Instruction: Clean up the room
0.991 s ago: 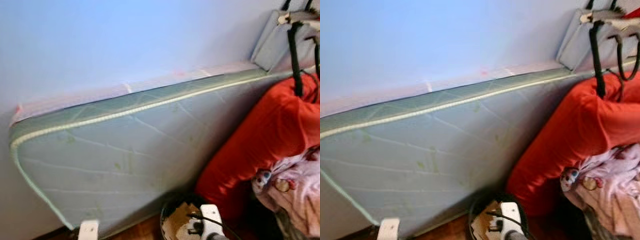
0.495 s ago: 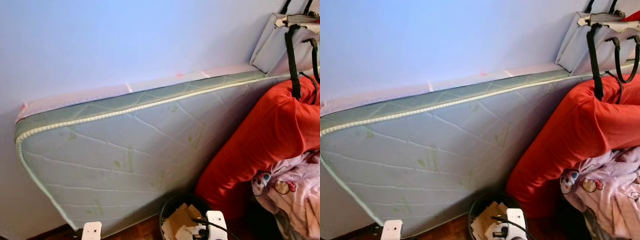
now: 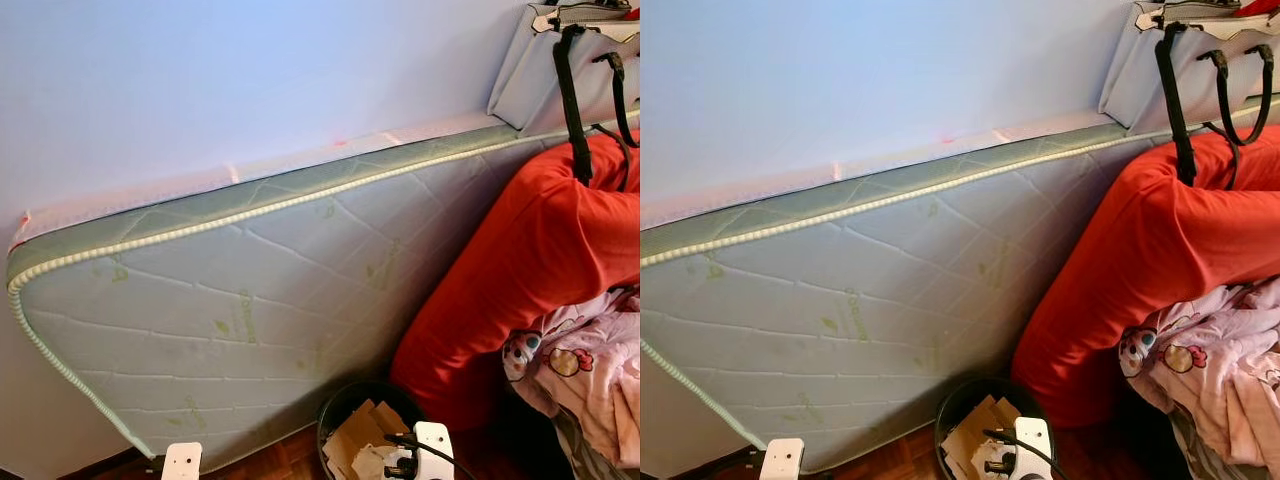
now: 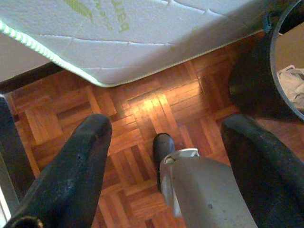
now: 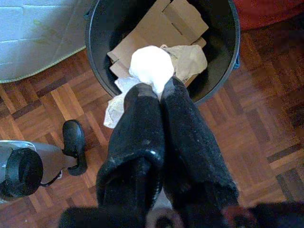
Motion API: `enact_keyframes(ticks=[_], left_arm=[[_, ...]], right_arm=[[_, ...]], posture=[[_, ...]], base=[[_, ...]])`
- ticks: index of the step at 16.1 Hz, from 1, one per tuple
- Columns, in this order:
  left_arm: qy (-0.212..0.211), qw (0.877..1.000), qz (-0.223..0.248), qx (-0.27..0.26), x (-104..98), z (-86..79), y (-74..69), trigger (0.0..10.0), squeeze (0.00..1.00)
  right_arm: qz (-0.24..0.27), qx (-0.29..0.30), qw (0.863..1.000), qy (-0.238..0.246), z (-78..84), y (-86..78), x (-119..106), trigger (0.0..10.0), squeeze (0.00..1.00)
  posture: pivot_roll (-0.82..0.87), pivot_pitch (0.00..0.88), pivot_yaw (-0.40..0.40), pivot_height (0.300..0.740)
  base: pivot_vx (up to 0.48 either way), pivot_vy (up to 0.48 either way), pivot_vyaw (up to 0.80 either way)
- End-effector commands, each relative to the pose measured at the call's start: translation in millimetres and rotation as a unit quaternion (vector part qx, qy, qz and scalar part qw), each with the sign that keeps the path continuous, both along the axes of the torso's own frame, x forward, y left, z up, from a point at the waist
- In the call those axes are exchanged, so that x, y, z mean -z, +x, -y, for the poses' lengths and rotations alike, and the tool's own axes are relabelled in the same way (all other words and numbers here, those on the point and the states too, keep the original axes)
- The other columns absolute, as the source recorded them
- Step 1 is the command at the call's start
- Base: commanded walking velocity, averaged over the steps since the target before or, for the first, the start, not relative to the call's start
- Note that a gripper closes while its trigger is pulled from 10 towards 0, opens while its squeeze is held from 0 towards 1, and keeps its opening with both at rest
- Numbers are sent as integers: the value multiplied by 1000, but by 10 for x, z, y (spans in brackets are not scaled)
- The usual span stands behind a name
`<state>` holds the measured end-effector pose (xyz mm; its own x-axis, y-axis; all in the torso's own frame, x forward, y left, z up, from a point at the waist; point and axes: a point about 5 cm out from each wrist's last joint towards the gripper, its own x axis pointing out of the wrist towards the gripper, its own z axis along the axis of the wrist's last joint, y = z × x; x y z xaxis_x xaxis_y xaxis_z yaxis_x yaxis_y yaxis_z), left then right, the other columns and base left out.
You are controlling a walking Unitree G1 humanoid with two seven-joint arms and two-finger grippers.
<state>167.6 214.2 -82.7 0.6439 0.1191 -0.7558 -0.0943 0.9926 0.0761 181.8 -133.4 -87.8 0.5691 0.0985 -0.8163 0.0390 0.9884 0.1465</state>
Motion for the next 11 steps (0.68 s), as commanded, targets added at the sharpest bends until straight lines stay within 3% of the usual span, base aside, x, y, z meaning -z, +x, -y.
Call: enact_keyframes(ticks=[1, 11], left_arm=[[3, 1000, -2, -2, -9, -41, 10, 10000, 0], [0, 1000, -3, -3, 8, -35, -32, 10000, 0]], right_arm=[[1, 8, 1000, 3, -4, 1, -1, 10000, 0], [1, -1, 1000, 0, 6, -10, 4, 10000, 0]], posture=[[130, 0, -54, 740], [121, 0, -56, 740]], base=[[0, 0, 0], [281, 0, 0]])
